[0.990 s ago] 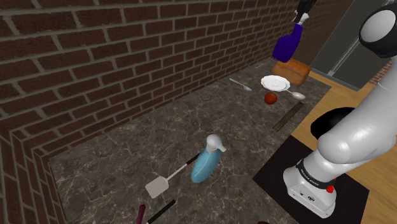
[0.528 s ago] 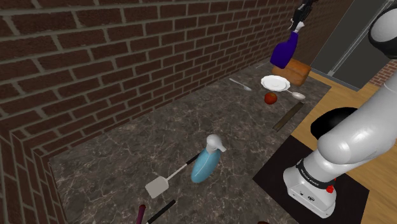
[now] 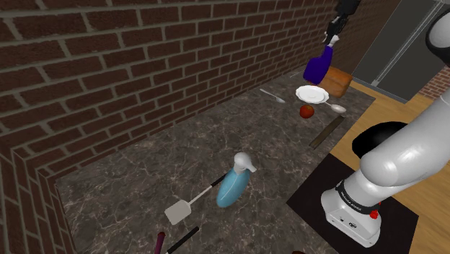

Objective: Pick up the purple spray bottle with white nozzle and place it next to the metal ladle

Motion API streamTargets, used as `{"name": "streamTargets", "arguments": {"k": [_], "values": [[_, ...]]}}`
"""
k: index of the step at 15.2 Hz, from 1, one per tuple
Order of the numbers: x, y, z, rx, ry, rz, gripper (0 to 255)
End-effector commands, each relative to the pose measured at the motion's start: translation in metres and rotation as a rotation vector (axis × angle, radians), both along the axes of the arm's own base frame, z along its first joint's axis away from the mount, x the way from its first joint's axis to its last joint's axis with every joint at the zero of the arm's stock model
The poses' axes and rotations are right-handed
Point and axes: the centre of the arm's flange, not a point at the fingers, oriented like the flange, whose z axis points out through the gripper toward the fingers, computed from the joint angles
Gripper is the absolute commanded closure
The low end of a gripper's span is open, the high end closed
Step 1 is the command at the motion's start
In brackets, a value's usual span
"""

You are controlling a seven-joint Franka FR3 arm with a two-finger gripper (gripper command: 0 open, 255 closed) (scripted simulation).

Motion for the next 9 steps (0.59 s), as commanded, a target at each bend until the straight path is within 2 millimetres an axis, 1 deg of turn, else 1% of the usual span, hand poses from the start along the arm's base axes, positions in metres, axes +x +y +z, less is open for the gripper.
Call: {"name": "streamTargets", "arguments": {"k": [1,9], "values": [[0.000,-0.001,-0.011,0.000,-0.001,0.000,255],[0.000,-0.001,-0.053,0.000,-0.001,0.000,255]]}}
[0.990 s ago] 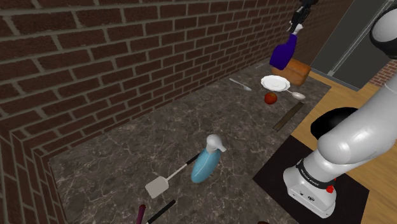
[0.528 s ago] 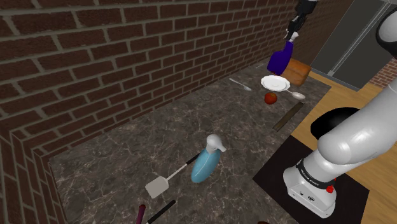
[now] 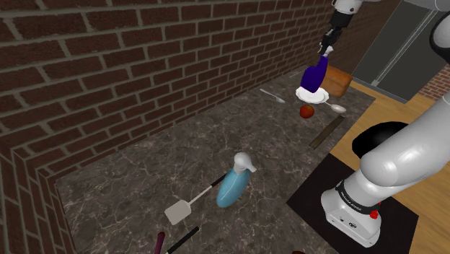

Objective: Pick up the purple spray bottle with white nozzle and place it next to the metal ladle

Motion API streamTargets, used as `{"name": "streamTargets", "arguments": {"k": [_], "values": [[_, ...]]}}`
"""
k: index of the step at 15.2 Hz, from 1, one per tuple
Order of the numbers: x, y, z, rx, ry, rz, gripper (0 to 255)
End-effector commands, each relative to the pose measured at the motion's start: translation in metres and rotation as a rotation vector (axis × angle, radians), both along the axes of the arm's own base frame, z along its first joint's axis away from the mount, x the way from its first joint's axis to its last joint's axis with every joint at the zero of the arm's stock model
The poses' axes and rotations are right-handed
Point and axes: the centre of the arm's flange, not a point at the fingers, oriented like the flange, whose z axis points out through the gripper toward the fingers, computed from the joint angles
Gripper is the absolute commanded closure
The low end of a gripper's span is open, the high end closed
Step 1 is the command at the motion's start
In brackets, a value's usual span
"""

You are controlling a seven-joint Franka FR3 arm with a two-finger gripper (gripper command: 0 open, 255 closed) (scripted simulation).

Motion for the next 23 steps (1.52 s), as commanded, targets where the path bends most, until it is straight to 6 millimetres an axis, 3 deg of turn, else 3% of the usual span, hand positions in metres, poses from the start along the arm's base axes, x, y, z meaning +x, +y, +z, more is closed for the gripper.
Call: {"name": "streamTargets", "arguments": {"k": [1,23], "values": [[0.000,0.000,-0.011,0.000,-0.001,0.000,255],[0.000,0.000,-0.127,0.000,-0.001,0.000,255]]}}
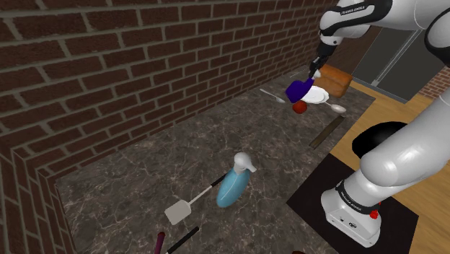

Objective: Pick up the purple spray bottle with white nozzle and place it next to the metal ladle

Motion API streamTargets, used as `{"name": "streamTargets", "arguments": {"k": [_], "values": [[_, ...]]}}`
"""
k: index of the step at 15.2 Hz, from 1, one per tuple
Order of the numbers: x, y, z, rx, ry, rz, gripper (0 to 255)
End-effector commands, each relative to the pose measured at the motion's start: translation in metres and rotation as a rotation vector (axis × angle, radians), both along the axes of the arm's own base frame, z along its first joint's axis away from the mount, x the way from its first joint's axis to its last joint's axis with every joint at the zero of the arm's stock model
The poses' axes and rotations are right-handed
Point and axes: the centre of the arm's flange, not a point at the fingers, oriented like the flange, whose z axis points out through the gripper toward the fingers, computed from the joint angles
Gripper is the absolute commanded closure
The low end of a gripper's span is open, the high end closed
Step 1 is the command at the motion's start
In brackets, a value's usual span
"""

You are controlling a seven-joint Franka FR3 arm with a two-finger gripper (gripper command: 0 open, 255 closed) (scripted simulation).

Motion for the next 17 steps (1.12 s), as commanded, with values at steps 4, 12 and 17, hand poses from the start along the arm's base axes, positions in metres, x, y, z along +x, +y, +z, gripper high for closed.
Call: {"name": "streamTargets", "arguments": {"k": [4,12,17], "values": [[0.0009,-0.0001,-0.0195,0.000,0.000,0.000,255],[0.0009,-0.0001,-0.0195,0.000,0.000,0.000,0],[0.0009,-0.0001,-0.0195,0.000,0.000,0.000,0]]}}
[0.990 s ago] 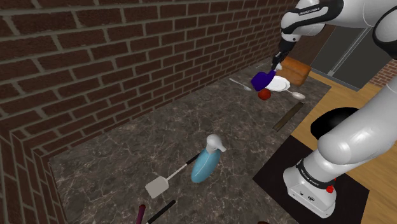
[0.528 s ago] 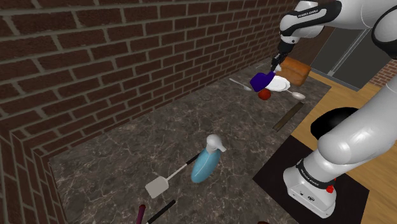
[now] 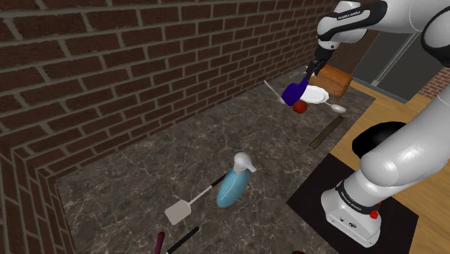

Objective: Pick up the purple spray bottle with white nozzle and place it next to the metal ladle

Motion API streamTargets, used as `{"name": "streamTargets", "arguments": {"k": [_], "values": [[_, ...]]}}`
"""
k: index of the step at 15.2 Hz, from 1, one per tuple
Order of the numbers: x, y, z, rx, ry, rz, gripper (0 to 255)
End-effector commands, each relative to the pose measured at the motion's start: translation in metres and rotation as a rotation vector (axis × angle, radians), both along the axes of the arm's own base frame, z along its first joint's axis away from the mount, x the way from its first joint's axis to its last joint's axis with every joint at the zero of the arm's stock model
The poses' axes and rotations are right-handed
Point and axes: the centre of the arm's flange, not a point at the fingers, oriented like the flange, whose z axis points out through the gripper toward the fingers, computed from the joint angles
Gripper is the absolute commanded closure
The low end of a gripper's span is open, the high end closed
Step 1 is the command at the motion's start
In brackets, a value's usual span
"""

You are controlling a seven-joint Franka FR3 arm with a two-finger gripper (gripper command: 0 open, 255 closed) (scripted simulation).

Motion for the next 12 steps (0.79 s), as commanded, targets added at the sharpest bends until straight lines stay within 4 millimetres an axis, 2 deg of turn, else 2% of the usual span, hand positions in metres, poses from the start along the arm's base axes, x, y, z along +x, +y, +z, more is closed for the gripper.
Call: {"name": "streamTargets", "arguments": {"k": [1,4,12], "values": [[0.000,0.000,0.013,0.000,0.000,0.000,0],[-0.001,0.001,0.050,0.000,0.000,0.000,0],[-0.001,0.001,0.050,0.000,0.000,0.000,0]]}}
